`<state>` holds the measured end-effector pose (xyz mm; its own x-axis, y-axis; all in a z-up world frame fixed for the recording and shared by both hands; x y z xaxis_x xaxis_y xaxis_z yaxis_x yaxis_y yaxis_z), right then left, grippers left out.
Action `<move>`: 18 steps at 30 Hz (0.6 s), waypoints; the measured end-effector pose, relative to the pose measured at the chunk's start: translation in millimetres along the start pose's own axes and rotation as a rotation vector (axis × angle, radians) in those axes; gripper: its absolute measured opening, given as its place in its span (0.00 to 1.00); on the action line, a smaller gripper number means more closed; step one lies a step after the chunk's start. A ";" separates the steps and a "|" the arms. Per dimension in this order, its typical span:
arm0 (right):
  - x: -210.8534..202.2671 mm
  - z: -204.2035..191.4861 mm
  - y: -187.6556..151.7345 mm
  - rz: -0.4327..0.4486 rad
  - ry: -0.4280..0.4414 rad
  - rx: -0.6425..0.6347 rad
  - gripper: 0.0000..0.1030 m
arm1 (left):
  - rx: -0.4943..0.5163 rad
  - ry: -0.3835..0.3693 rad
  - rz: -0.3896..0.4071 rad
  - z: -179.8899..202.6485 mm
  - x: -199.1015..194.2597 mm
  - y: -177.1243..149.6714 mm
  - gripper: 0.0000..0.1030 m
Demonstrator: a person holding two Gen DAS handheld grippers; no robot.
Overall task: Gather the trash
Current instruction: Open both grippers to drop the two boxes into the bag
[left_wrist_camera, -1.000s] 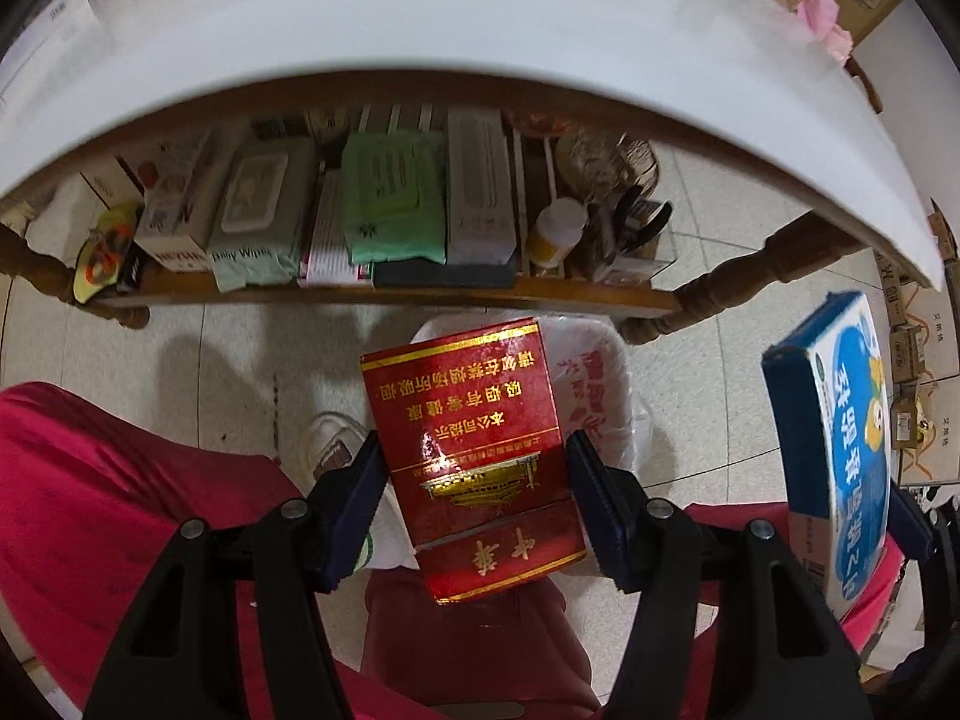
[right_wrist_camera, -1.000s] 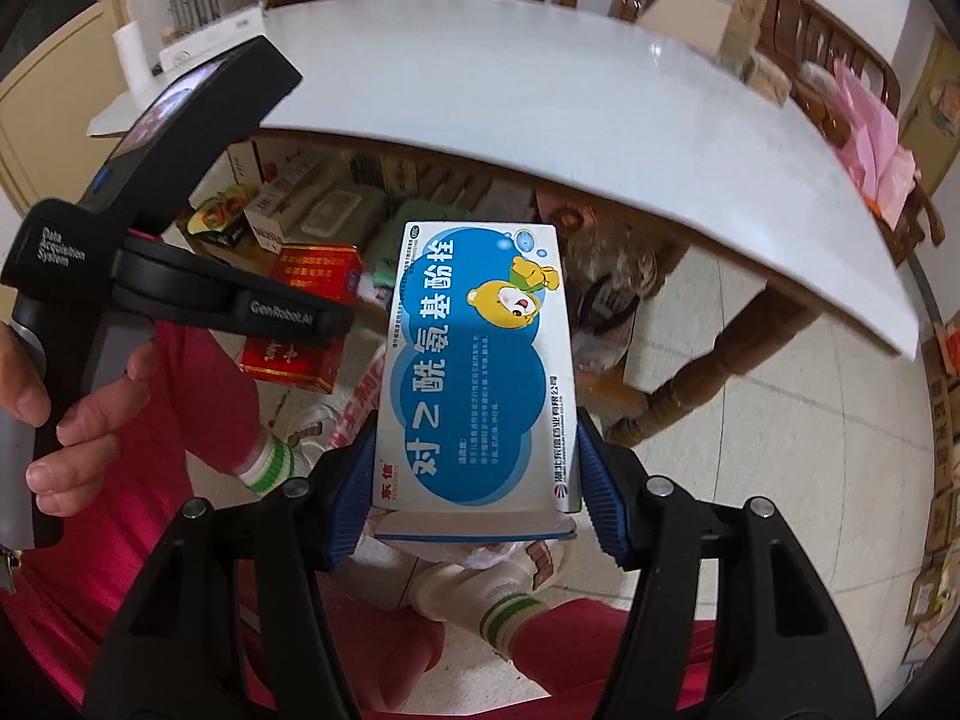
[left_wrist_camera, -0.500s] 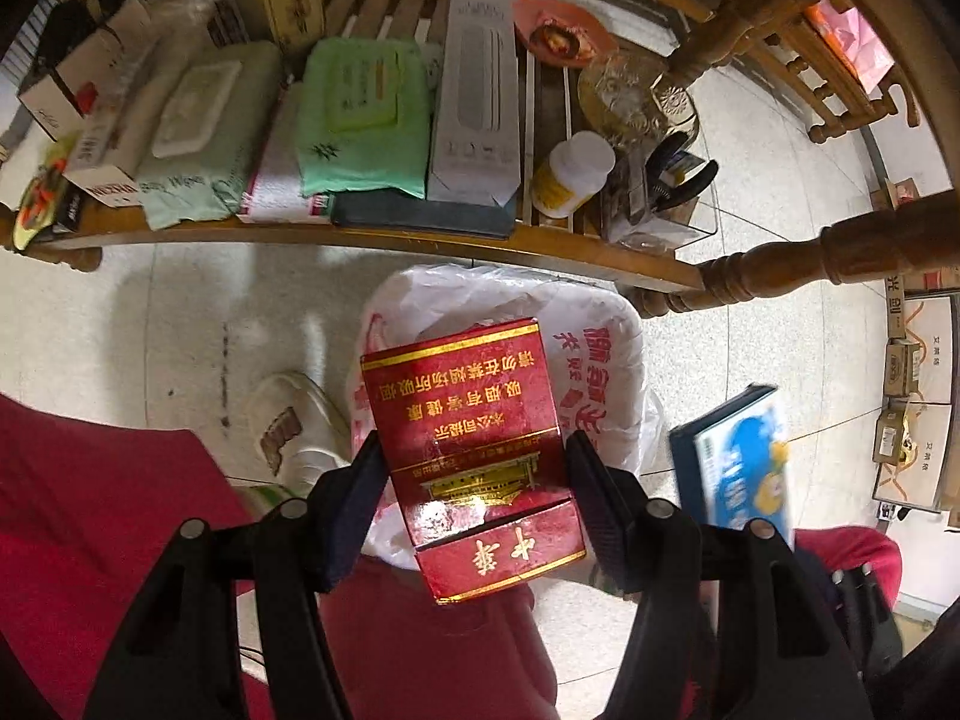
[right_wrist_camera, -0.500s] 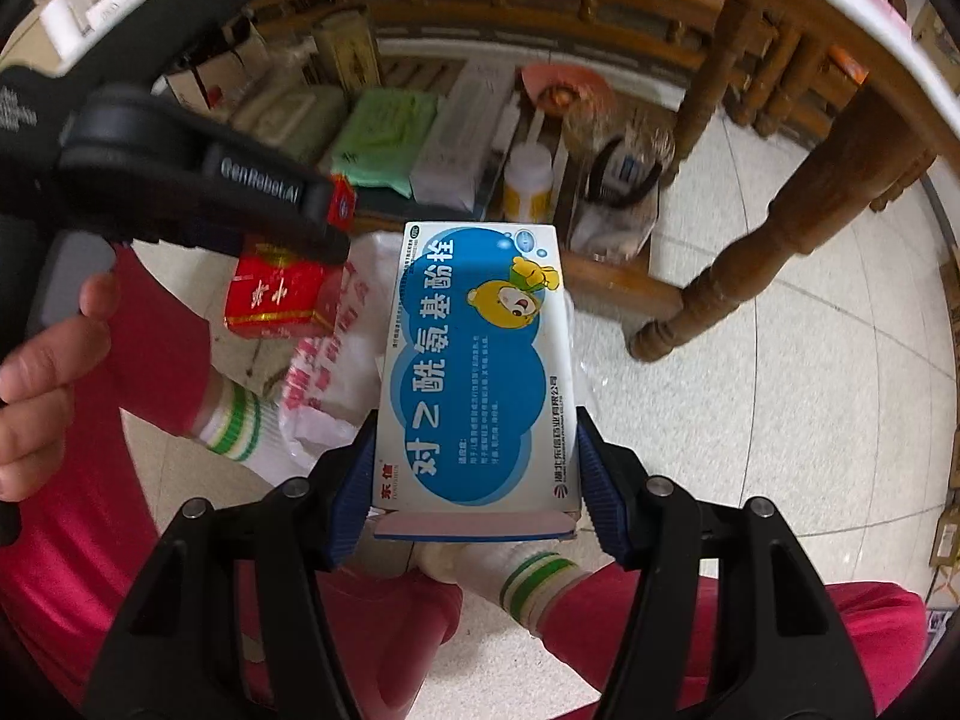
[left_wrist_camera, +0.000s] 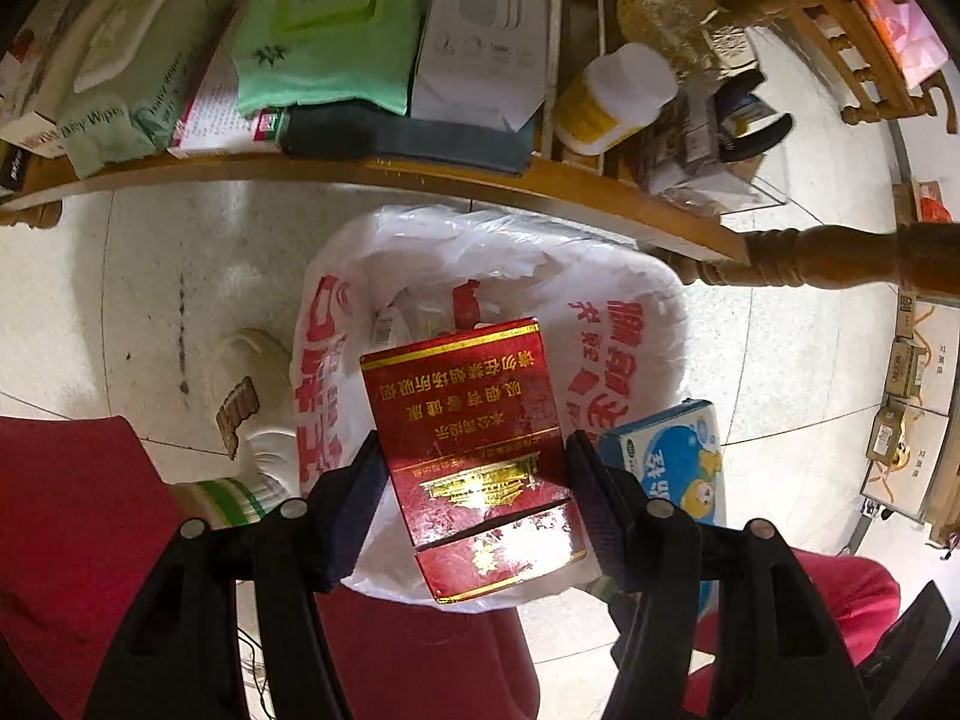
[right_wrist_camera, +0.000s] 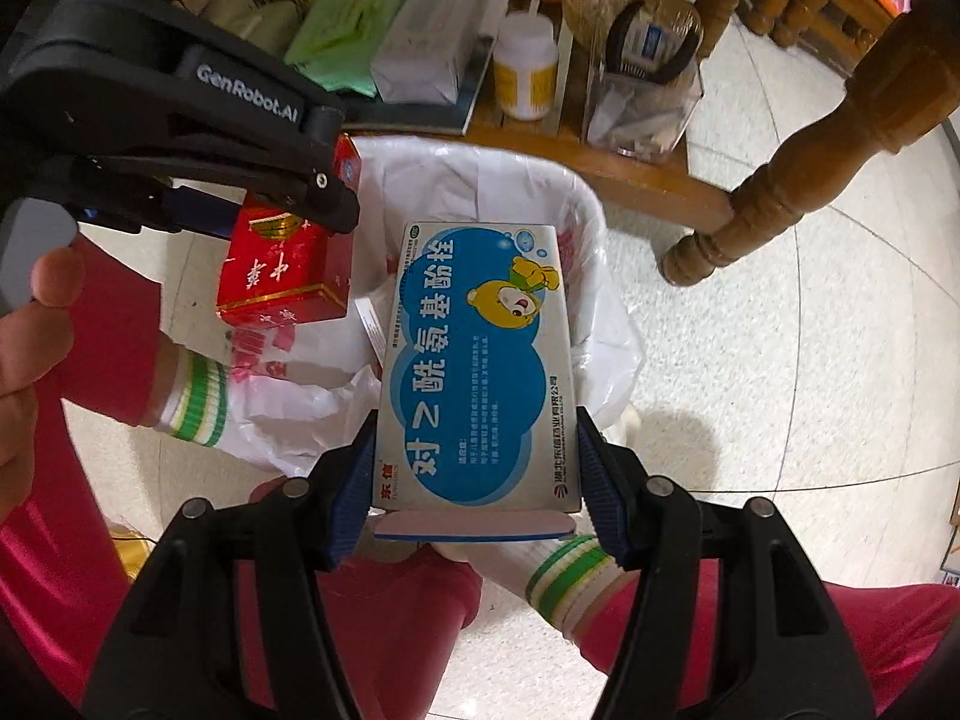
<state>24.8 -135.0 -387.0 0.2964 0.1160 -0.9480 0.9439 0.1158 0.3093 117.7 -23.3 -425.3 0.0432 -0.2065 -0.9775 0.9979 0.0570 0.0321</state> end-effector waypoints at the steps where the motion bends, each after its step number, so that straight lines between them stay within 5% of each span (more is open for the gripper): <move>1: 4.6 0.2 -1.1 -0.009 -0.005 0.002 0.58 | -0.006 0.004 -0.007 -0.9 5.1 0.9 0.58; 18: 59.8 -7.5 -7.4 -0.130 0.042 0.063 0.58 | -0.077 0.026 -0.117 -12.8 58.0 3.8 0.58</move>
<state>34.4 -121.5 -445.5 0.1658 0.1458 -0.9753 0.9816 0.0708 0.1775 123.4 -22.6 -484.6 -0.0759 -0.1908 -0.9787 0.9893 0.1086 -0.0979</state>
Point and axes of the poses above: each gripper's, at about its wrist camera, not at the fingertips, and x roughly the way its jaws point, z to its right, y to its top, the point moved 4 cm from there along x, roughly the way its jaws point, and after that the axes turned 11 degrees about z, right-handed, at the moved point
